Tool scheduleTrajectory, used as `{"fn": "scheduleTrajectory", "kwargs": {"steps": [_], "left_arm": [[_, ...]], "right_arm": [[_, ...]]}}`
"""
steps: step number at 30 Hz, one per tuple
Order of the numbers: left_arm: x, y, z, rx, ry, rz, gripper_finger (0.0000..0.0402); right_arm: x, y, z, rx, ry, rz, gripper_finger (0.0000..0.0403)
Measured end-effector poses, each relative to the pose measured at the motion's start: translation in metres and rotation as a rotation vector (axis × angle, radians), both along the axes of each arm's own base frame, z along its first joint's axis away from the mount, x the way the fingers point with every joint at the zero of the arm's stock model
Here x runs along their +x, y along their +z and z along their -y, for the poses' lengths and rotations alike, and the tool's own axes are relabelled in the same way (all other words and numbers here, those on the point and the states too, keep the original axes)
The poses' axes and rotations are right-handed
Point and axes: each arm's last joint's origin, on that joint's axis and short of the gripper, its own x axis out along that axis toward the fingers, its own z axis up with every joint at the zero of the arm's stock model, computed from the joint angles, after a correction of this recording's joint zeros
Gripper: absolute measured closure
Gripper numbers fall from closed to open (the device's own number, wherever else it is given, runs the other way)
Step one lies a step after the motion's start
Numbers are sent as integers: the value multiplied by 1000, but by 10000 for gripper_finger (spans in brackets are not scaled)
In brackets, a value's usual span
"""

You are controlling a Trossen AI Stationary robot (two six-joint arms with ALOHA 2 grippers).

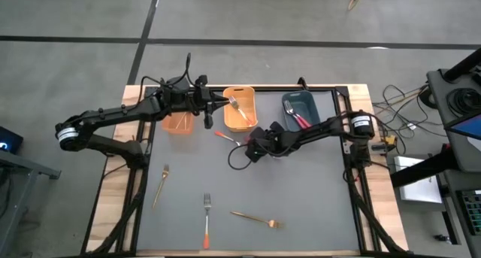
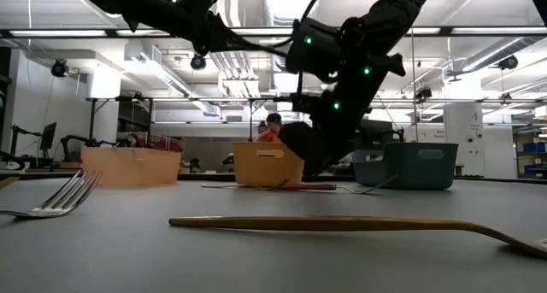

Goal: Sort silverware by color (type)
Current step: Put the red fork into the blue bin

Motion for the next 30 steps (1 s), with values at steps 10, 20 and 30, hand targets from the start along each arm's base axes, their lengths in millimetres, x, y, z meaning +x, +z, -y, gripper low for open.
{"fn": "scheduleTrajectory", "kwargs": {"steps": [10,20,30], "left_arm": [[0,0,0,0,0,0,372],[0,0,0,0,0,0,372],[0,0,0,0,0,-1,372]], "right_arm": [[2,-2,-14,173,130,-7,302],[-1,9,-28,225,228,-9,329],[-5,32,-18,349,88,125,339]]}}
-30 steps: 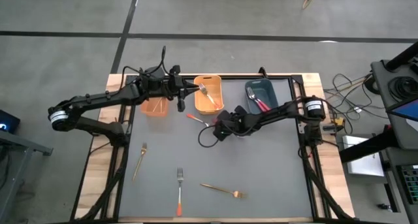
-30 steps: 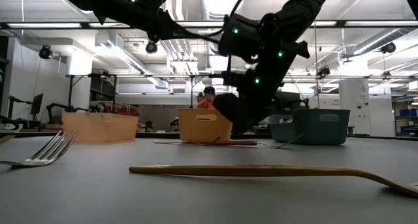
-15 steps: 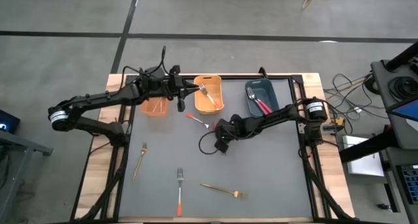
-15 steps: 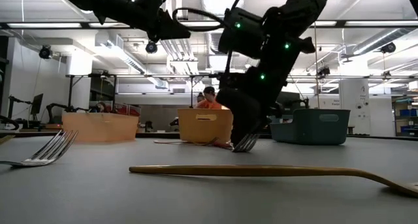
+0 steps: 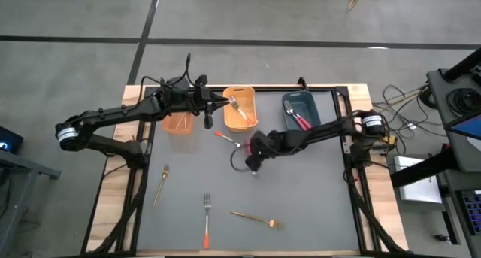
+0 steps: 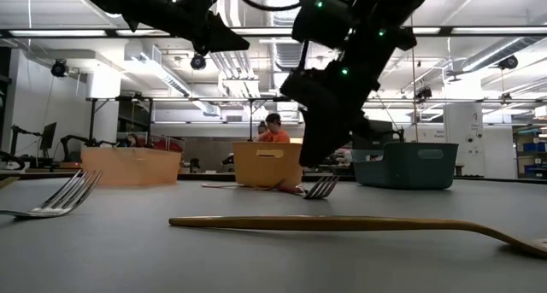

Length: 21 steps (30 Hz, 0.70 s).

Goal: Sort silverware by color (type)
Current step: Put the red fork into the blue bin

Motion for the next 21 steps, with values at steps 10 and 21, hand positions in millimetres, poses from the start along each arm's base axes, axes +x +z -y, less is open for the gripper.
{"fn": "scheduleTrajectory", "kwargs": {"steps": [10,21], "left_arm": [[0,0,0,0,0,0,372],[0,0,0,-1,0,-2,372]], "right_arm": [[18,-4,7,128,-50,14,288],[26,-20,9,110,-52,-86,216]]}}
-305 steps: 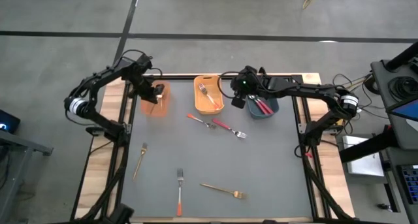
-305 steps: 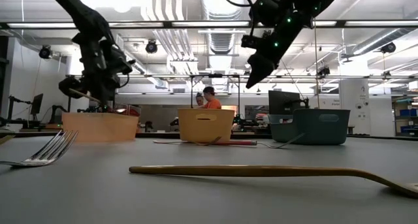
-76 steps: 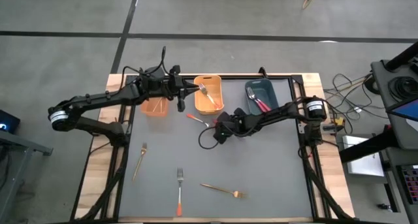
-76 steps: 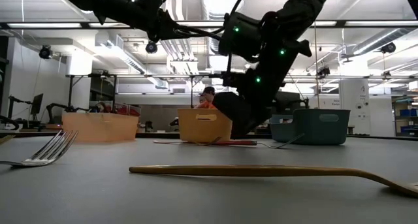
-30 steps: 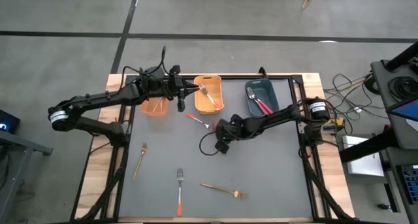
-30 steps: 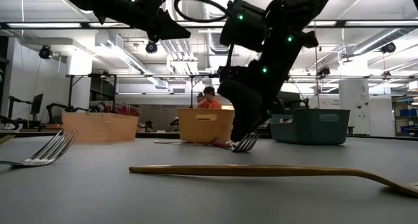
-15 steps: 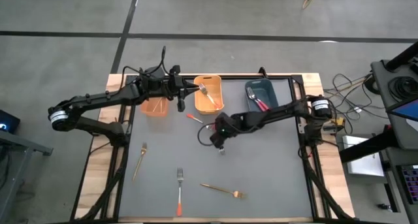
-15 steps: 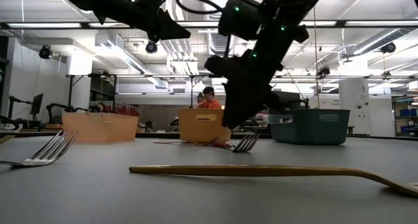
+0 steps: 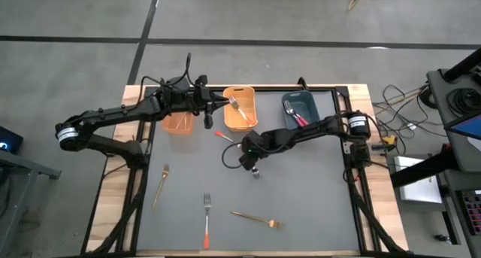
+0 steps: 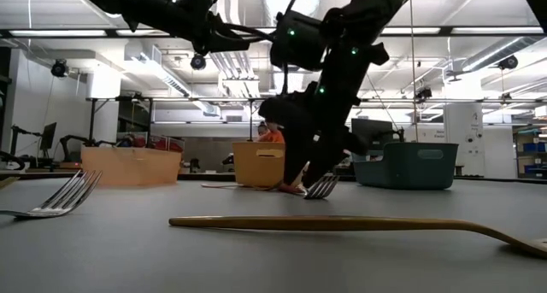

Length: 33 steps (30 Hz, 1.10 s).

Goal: Sort silverware by color (type)
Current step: Put the red fork into the blue bin

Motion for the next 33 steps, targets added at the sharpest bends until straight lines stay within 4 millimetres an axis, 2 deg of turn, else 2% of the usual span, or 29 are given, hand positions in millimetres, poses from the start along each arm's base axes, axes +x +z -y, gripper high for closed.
{"fn": "scheduleTrajectory", "kwargs": {"steps": [7,13,21,24,30,33], "left_arm": [[0,0,0,0,0,0,372],[0,0,0,0,0,1,372],[0,0,0,0,0,0,372],[0,0,0,0,0,0,372],[0,0,0,-1,0,0,372],[0,0,0,-1,0,-1,372]], "right_arm": [[0,-10,0,-7,7,-39,227],[-1,-19,-2,-45,82,-104,238],[-3,-20,-2,-41,96,-129,244],[-3,-20,-2,-40,96,-135,272],[0,-15,-2,-44,109,-142,364],[2,-10,-2,-39,112,-157,367]]}}
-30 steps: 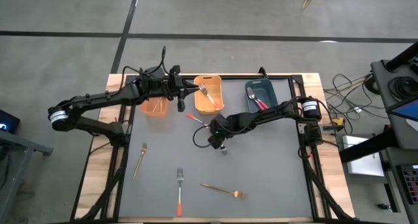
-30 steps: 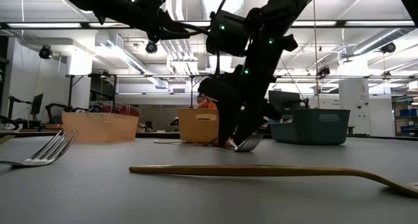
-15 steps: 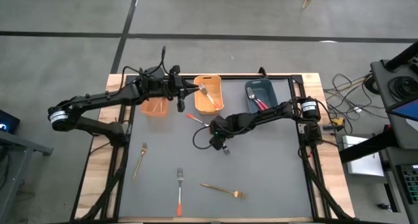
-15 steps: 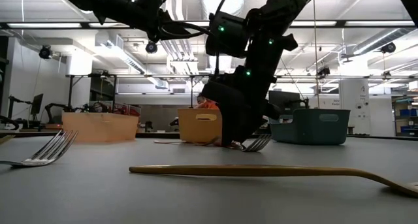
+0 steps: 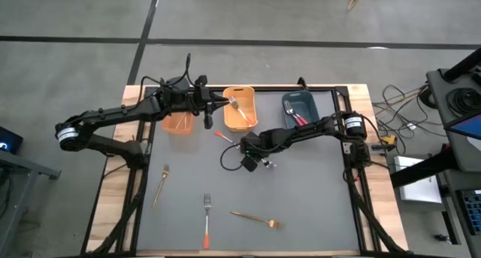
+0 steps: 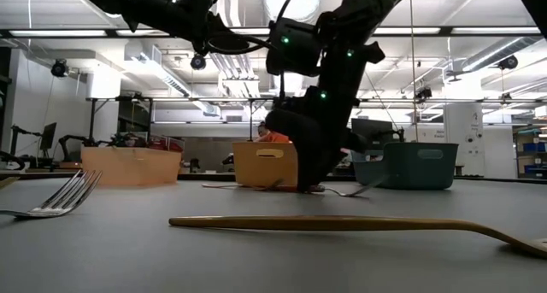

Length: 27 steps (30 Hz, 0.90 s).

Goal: Sort silverware by color (type)
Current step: Put the red fork into the blue bin

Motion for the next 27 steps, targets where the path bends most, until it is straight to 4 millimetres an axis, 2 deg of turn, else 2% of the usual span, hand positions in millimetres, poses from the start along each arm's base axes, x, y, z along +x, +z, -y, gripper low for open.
{"fn": "scheduleTrajectory", "kwargs": {"steps": [6,11,18,23,27], "left_arm": [[0,-1,0,-2,-1,-3,372],[-1,-9,4,-44,-88,-68,372],[-8,-26,11,-47,-270,-232,372],[-9,-28,15,-92,-370,-219,372],[-8,-31,18,-178,-476,-195,372]], "right_arm": [[-1,16,-3,22,12,-113,360],[-7,45,-13,4,93,-191,365],[-27,77,-30,-56,256,-268,366],[-42,93,-41,-200,401,-307,366],[-54,103,-45,-245,501,-325,366]]}}
